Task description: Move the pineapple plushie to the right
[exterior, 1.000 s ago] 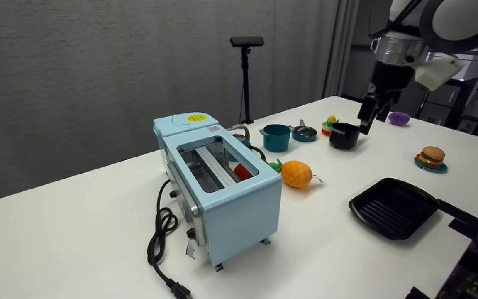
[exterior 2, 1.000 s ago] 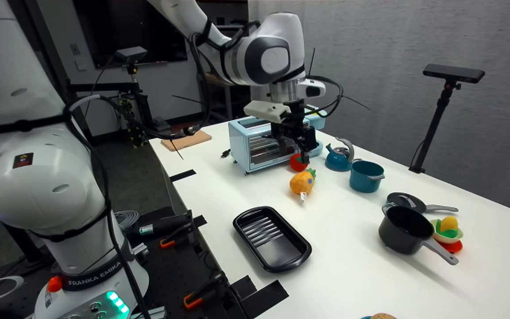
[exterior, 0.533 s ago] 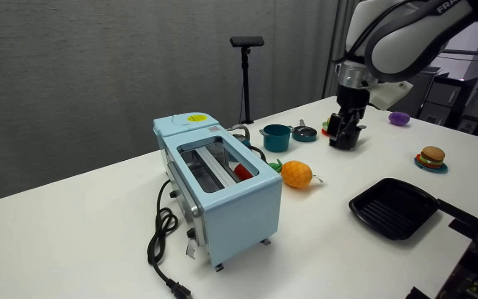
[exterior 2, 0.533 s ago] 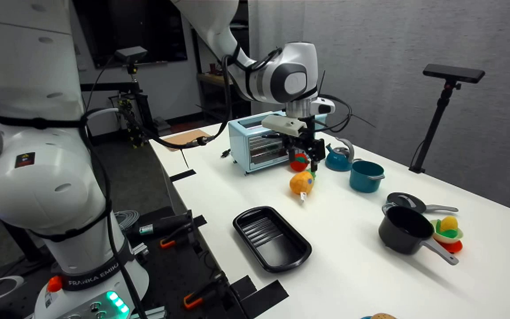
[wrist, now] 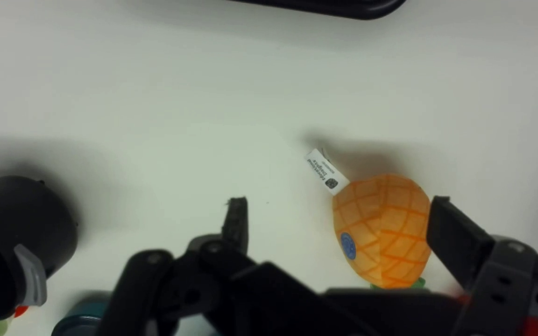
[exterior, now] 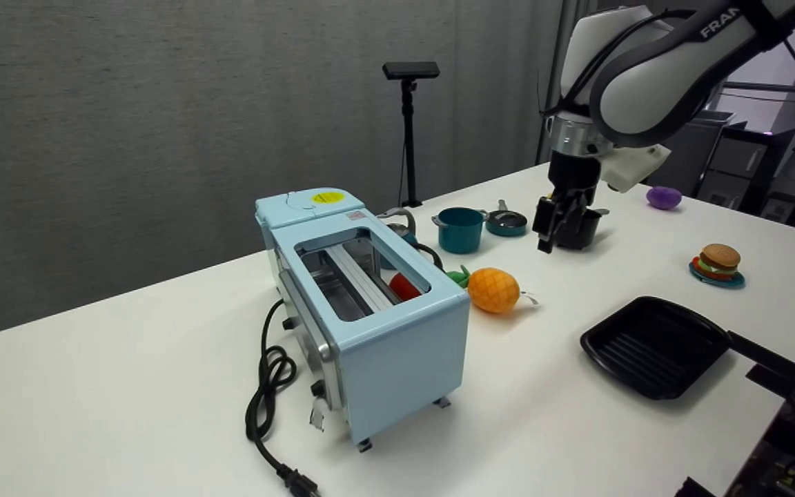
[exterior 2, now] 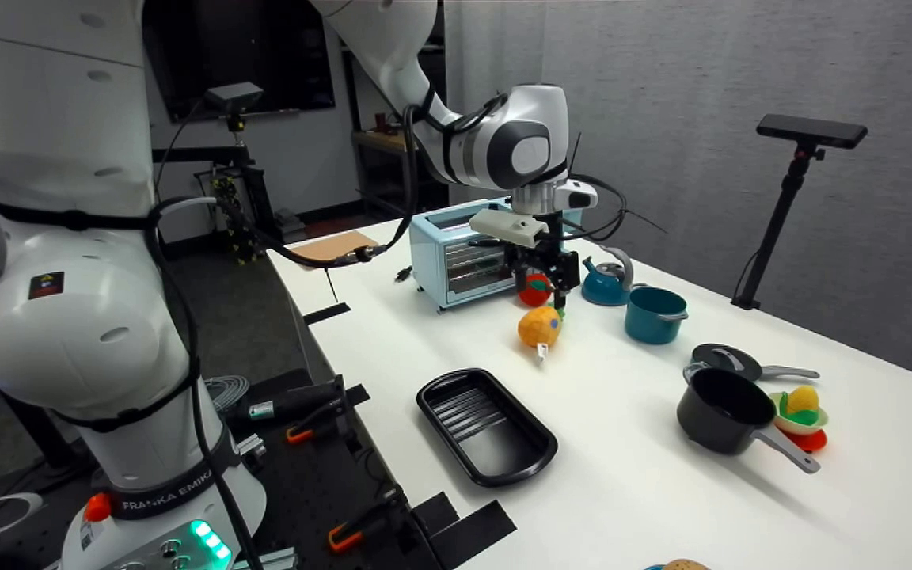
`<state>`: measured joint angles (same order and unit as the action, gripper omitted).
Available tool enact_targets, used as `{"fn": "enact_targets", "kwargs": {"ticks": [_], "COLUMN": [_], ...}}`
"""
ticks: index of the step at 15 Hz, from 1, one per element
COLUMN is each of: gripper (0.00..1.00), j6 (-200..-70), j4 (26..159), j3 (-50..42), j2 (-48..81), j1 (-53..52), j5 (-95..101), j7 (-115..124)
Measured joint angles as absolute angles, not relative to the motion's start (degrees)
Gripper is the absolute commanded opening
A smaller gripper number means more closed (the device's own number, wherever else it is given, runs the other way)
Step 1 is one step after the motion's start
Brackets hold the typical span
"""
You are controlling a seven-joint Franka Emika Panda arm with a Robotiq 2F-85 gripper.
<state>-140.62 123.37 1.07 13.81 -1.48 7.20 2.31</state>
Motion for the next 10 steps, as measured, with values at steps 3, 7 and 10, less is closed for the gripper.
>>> {"fn": "enact_targets", "kwargs": {"ticks": [3, 7, 10], "gripper": [1.0, 1.0, 1.0], "j6": [-140.6, -141.8, -146.8], "j4": [123.4, 123.4, 123.4], "j3": [1.1, 0.9, 0.7], "j2": [13.8, 14.2, 15.6], "j1": [-1.5, -1.5, -1.5], "j5": [7.2, 7.7, 10.1], "j7": [2.3, 2.3, 2.4]}}
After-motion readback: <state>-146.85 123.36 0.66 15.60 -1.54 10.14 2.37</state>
